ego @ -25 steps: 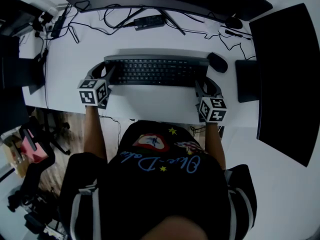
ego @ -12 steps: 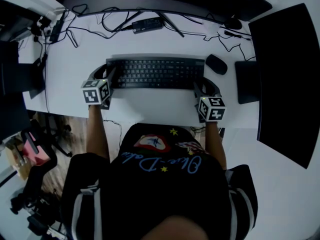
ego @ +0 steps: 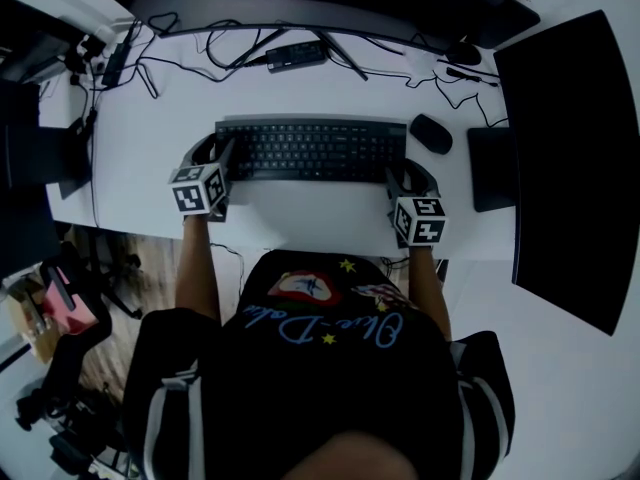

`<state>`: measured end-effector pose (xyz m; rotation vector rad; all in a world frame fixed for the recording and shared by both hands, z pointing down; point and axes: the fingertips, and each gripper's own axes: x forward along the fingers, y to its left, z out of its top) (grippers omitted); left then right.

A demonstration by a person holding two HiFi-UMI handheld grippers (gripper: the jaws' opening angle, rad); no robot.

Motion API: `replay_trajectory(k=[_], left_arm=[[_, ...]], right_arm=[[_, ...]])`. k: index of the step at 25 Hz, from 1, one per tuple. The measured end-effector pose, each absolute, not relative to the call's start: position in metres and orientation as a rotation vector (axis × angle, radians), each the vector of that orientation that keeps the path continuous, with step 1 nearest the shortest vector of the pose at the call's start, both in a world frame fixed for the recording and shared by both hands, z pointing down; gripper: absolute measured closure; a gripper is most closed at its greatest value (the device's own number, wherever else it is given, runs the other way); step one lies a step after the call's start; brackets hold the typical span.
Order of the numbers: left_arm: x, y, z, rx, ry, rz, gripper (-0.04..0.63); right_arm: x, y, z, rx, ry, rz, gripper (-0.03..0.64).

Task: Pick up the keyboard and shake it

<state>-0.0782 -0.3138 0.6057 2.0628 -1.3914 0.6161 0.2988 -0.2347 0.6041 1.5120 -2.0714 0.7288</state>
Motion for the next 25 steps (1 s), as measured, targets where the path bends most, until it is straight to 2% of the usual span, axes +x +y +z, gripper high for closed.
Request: replay_trajectory(k=[6,10,18,21,24,25], left_arm=[[-0.081,-0.315,0.606,2.029,-1.423,0.496,0.413],[-0.096,-0.310,0.604,1.991,-1.482,0.485,0.397],[-0.096,-0.314,0.539,2.089,-1.557,0.308,0.416],[-0.085,-0.317,0.506,2.173,-1.587,0.257,0.469],[-0.072,-0.316,0.472,2.284,-1.596,0.250,0.560],[-0.067,-0.315,0.462,2.321,-1.597,0.265,0.572]], right_arm=[[0.297,-0.237,0.601,1.498,-2.049,0.595,0.449],[0.307,-0.237,0.600,1.548,-2.027,0.655,0.413],[0.318,-0.265,0.525,1.776,-2.117,0.523,0.419],[0.310,-0.272,0.495,1.829,-2.212,0.484,0.544],[0.298,-0.277,0.469,1.843,-2.297,0.454,0.589],[0.294,-0.278,0.462,1.838,-2.324,0.450,0.599]])
